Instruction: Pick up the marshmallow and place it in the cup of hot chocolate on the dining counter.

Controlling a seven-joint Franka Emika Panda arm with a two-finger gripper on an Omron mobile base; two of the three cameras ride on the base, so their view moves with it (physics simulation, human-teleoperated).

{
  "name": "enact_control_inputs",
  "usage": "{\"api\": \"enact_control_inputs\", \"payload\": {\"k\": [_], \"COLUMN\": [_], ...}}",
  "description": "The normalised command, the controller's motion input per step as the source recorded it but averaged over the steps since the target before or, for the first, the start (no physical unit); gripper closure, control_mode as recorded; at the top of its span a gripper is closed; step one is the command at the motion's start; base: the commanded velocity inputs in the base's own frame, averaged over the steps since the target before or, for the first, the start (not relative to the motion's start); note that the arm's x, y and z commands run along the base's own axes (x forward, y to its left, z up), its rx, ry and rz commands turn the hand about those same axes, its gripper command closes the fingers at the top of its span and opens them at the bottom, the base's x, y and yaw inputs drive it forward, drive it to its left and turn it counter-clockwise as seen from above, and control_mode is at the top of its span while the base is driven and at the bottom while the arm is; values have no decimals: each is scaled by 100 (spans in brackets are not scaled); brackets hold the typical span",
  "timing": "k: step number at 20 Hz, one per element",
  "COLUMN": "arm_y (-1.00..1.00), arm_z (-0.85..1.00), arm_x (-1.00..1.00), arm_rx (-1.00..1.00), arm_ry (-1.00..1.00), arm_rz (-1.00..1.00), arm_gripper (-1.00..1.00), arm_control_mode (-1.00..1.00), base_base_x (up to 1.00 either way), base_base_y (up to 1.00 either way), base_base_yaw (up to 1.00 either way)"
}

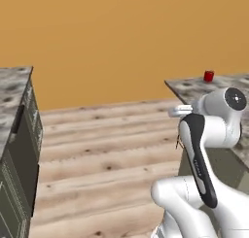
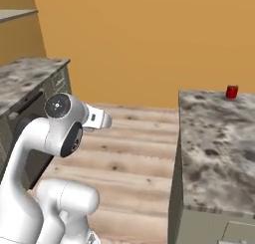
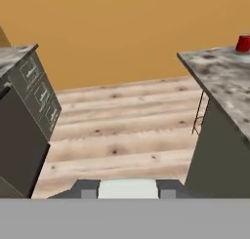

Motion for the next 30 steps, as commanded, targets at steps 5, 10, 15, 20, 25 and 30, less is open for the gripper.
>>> {"api": "enact_control_inputs", "payload": {"k": [5,10,15,20,25,30], "arm_y": [0,0,0,0,0,0], "arm_z": [0,0,0,0,0,0], "arm_x": [0,0,0,0,0,0], "arm_rx": [0,0,0,0,0,0], "arm_ry": [0,0,0,0,0,0], "arm_rz": [0,0,0,0,0,0], "arm_gripper": [100,100,100,100,100,100], "arm_control_mode": [100,100,100,100,100,100], "base_base_x": [100,100,100,100,100,92], "base_base_y": [46,3,96,94,94,100], "base_base_yaw": [-29,-34,-57,-63,-63,-58]}}
